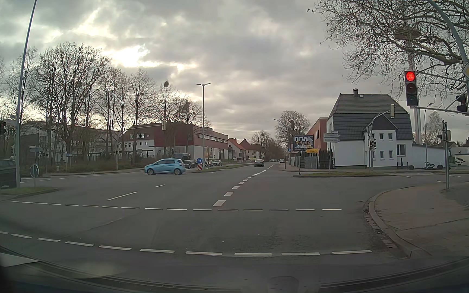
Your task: Follow the waypoints while adhering to traffic rules and regulations
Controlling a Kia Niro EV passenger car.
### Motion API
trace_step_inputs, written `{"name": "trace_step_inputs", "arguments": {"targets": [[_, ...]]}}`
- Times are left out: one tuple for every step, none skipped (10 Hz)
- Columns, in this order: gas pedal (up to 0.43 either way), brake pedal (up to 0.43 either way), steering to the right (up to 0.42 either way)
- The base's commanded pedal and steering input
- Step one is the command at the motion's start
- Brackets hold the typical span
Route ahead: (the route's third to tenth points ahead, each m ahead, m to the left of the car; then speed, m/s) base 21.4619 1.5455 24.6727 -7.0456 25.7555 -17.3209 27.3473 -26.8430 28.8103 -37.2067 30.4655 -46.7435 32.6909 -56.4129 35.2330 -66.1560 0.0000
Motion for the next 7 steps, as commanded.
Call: {"name": "trace_step_inputs", "arguments": {"targets": [[0.000, 0.329, 0.010], [0.000, 0.329, 0.009], [0.000, 0.335, 0.009], [0.000, 0.329, 0.010], [0.000, 0.329, 0.009], [0.000, 0.335, 0.010], [0.000, 0.335, 0.010]]}}
